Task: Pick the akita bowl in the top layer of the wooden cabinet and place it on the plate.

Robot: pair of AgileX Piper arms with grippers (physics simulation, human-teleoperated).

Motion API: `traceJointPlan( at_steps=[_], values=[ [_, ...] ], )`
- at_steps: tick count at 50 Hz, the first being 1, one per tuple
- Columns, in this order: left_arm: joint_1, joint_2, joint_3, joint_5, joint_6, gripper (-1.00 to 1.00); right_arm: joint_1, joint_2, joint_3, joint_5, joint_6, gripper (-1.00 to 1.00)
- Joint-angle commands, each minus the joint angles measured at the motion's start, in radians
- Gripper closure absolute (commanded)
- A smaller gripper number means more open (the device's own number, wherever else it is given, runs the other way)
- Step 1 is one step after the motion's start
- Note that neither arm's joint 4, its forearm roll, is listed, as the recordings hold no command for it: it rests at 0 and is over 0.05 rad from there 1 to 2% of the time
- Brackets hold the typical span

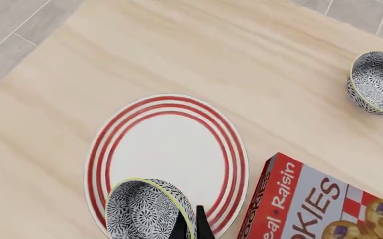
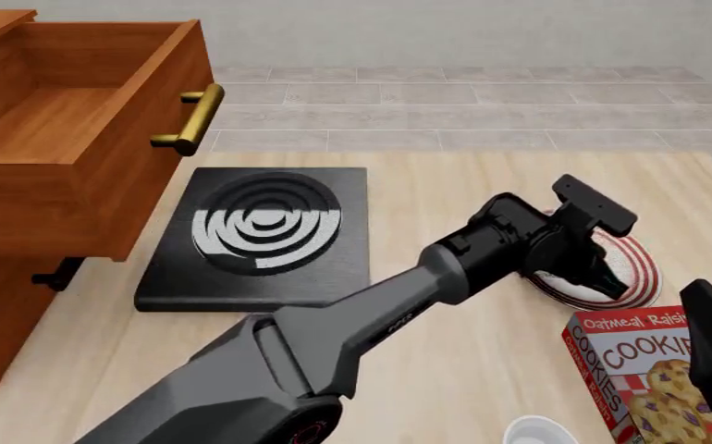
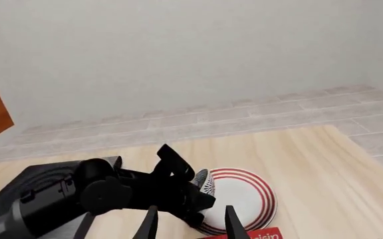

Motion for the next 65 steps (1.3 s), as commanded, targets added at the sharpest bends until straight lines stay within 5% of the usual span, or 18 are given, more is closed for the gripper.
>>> traceJointPlan(
  at_steps=[1, 7, 30, 31, 65],
  values=[
    [0.007, 0.006, -0.005, -0.017, 0.064, 1.0, -0.002, 0.0, 0.0, 0.001, 0.011, -1.0],
    [0.006, 0.017, -0.005, -0.027, 0.109, 1.0, -0.002, 0.0, 0.0, 0.002, 0.012, -1.0],
    [-0.001, 0.014, -0.002, -0.032, 0.104, 1.0, -0.004, 0.0, 0.001, 0.004, 0.016, -1.0],
    [0.001, 0.014, -0.002, -0.032, 0.105, -1.0, -0.004, 0.0, 0.001, 0.004, 0.016, -1.0],
    [0.007, -0.047, -0.005, -0.003, 0.145, -1.0, 0.006, 0.0, -0.003, -0.006, -0.011, -1.0]
  ],
)
